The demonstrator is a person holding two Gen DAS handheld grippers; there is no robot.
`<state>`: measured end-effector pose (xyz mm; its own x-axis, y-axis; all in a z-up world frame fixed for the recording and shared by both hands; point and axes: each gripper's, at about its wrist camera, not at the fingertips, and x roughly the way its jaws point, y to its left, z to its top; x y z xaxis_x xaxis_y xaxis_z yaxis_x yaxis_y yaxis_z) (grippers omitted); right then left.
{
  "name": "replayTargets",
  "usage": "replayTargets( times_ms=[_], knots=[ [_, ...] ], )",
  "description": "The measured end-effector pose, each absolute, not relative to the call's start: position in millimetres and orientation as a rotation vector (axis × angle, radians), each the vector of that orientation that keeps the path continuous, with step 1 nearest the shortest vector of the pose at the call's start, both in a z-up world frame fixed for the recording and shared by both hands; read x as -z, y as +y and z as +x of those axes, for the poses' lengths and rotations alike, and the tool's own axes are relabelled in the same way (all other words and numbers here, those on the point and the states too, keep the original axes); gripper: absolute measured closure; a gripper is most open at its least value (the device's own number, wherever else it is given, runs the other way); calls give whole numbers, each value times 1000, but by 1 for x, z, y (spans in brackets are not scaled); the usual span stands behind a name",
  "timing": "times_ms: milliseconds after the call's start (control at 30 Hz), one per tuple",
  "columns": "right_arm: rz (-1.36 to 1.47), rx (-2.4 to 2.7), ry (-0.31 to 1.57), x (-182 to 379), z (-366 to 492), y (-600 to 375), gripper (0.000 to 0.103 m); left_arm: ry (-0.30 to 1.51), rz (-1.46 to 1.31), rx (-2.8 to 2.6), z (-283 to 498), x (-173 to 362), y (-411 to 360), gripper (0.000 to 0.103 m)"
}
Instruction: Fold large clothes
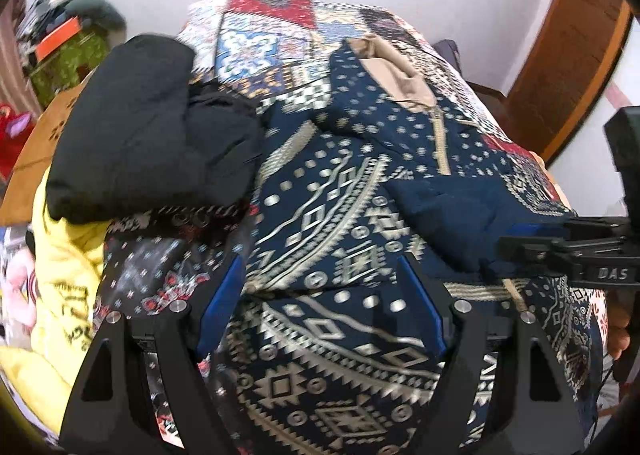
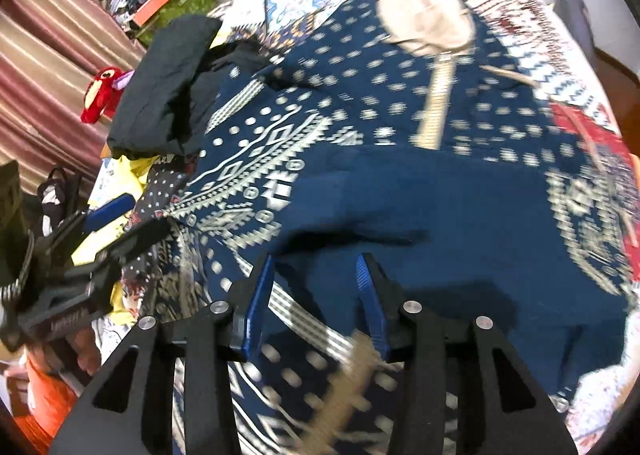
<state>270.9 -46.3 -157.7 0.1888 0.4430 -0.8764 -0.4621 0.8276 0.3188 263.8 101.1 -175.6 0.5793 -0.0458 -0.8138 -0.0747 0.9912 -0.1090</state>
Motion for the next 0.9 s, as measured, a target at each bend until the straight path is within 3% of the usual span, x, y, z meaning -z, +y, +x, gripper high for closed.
replayTargets(
  times_ms=[400, 700, 900],
  knots=[
    [45, -319, 1076, 126, 288, -167, 63, 1003, 149, 122, 310, 191, 0, 22],
    [147, -173, 1094, 144, 296, -235, 62, 1018, 248, 47, 336, 222, -11, 23],
    [163, -124, 1129, 162, 299, -251, 62, 1001, 109, 27, 346, 213, 16, 38]
  ],
)
